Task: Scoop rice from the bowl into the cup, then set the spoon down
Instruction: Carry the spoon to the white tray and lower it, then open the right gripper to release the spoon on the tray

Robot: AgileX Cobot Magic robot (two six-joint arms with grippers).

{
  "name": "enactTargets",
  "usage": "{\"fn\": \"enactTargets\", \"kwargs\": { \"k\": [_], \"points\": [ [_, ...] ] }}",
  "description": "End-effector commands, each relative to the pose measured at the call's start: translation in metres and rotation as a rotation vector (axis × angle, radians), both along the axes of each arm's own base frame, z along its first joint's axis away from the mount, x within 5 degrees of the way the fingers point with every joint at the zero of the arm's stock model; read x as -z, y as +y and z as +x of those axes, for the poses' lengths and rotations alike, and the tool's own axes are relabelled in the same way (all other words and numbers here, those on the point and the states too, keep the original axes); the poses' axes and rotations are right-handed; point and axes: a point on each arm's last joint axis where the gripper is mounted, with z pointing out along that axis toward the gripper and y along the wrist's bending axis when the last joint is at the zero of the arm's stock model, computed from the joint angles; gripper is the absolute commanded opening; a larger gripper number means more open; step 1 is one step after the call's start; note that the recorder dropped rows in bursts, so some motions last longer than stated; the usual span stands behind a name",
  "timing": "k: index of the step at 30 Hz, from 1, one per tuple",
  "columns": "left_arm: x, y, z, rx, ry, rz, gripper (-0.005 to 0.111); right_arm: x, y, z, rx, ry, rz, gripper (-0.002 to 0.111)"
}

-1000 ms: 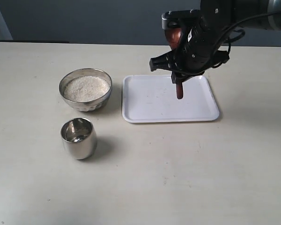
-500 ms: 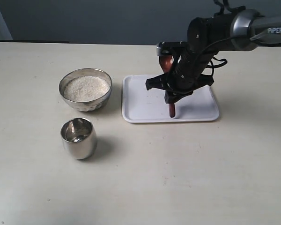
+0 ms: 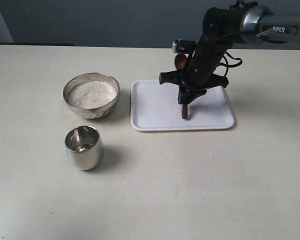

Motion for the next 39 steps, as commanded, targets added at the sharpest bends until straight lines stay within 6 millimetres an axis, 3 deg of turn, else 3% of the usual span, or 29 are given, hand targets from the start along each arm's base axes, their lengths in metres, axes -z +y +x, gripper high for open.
{"fn": "enactTargets", "kwargs": {
  "k": [1,11,18,28,33,37,39],
  "points": [
    [-0.001,0.000,-0.001,0.006,-0.011,-0.011,0.000,-0.004,-0.002,0.001,0.000,0.023,0.025,-0.001],
    [-0.001,0.000,-0.001,0.005,-0.009,-0.011,0.000,-0.004,-0.002,-0.004,-0.023,0.078,0.039,0.000],
    [-0.001,0.000,-0.001,0.005,-0.009,-0.011,0.000,-0.004,-0.003,-0.006,-0.028,0.105,0.030,0.029],
    [-0.001,0.000,-0.001,0.005,-0.009,-0.011,0.000,-0.005,-0.004,-0.009,-0.030,0.128,0.025,0.029],
    [-0.001,0.000,-0.001,0.005,-0.009,-0.011,0.000,-0.027,-0.004,-0.009,-0.031,0.077,0.049,0.029],
    [-0.001,0.000,-0.001,0.005,-0.009,-0.011,0.000,-0.066,-0.007,-0.014,-0.042,-0.008,0.071,0.028],
    [-0.001,0.000,-0.001,0.005,-0.009,-0.011,0.000,-0.091,-0.007,-0.021,-0.067,-0.065,0.088,0.022]
  ]
}}
